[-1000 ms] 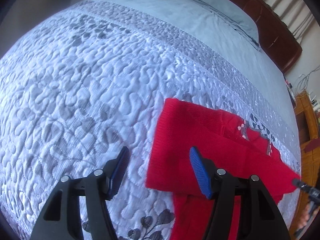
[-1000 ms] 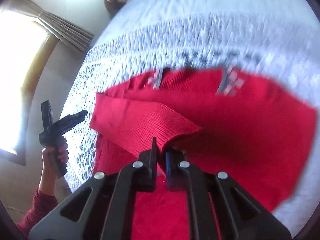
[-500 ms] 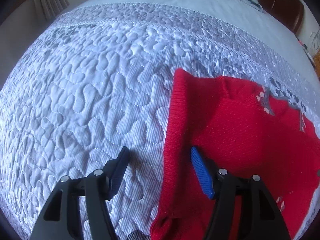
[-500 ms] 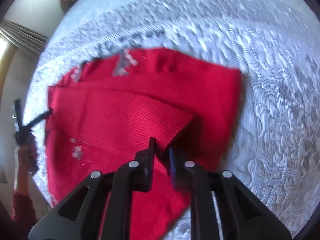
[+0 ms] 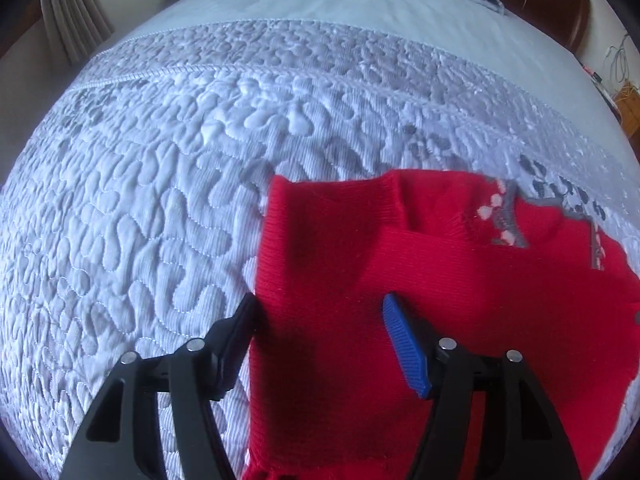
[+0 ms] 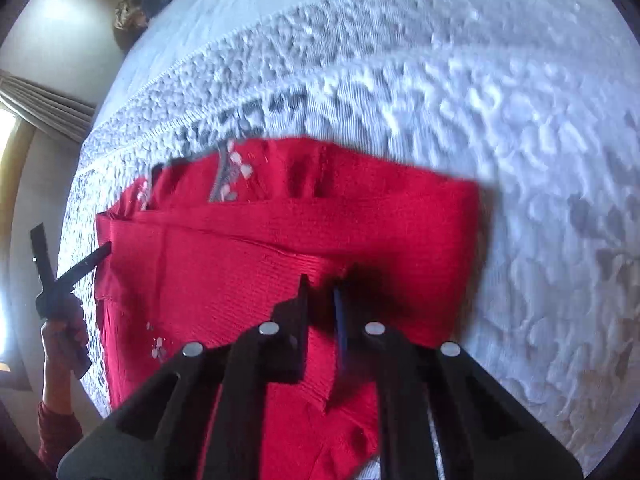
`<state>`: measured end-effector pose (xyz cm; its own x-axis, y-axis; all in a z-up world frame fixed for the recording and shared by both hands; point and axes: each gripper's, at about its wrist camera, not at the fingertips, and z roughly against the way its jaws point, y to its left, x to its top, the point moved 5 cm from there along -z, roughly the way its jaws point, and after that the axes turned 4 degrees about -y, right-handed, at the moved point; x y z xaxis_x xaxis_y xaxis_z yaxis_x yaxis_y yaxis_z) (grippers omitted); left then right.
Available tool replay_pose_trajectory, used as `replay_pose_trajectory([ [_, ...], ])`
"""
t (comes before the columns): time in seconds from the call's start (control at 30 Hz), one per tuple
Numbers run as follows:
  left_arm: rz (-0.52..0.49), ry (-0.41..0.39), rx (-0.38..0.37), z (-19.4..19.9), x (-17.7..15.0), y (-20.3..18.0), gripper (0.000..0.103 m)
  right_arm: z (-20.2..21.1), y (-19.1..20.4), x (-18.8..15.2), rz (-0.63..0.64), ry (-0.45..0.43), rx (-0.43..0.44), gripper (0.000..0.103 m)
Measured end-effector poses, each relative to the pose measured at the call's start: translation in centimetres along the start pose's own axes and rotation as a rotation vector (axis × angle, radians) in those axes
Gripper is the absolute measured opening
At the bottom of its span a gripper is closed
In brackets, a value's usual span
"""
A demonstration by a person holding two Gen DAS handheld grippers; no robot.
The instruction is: Fold small clothes
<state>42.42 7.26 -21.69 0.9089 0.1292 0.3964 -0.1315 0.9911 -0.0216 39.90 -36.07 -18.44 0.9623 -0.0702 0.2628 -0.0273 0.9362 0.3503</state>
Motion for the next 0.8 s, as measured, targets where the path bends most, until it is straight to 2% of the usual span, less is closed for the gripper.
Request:
replay_pose_trajectory([
  [0.03,0.007,0.002,-0.012,-0.2,-0.2,0.2,0.068,0.0,-0.7,-0.2,0.003,0.010,-0.068,0.008],
  [0.1,-0.010,-0.004,-0.007,-0.5,-0.2,-0.1,0.071,-0.8,-1.6,-0.7,0.018,0.028,-0.108,0.008],
  [0.17,-0.039,-0.007,0.022,-0.5,-0.3,-0.4,0.071,-0.9,-1.9,-1.0,0.006,0.014,-0.085,0.010],
  [0.23,-0.032,-0.005,0.021,-0.3,-0.2,-0.4,0.071,0.1,-2.2,-1.5,-0.043,-0.003,-0.028,0.021],
  [0.27,-0.013,0.000,0.008,0.1,-0.2,-0.2,0.069,0.7,-2.4,-1.8,-0.057,-0.006,-0.007,0.035],
  [0.3,0.005,0.003,-0.006,0.6,-0.3,-0.1,0.068,1.2,-2.4,-2.3,-0.066,-0.006,0.017,0.039],
  [0.37,0.022,-0.007,-0.032,1.9,-0.9,0.0,0.068,1.8,-2.6,-3.7,-0.061,0.023,0.044,0.039],
  [0.43,0.005,-0.018,-0.023,2.6,-1.6,-0.3,0.068,1.8,-2.3,-4.8,-0.058,0.046,0.059,0.039],
  [0.53,-0.001,-0.004,-0.002,2.5,-3.1,-0.4,0.068,1.5,-2.2,-5.0,-0.074,0.057,0.077,0.034],
  [0.6,-0.005,-0.016,0.010,2.3,-3.4,-0.5,0.070,1.6,-1.9,-4.9,-0.054,0.062,0.069,0.018],
  [0.7,0.004,-0.007,0.008,1.9,-3.4,-0.3,0.071,1.5,-1.0,-5.0,-0.015,0.067,0.030,0.007],
  [0.8,-0.035,0.010,0.017,1.5,-3.4,-0.7,0.073,2.3,-0.8,-5.3,-0.010,0.067,0.007,0.005],
])
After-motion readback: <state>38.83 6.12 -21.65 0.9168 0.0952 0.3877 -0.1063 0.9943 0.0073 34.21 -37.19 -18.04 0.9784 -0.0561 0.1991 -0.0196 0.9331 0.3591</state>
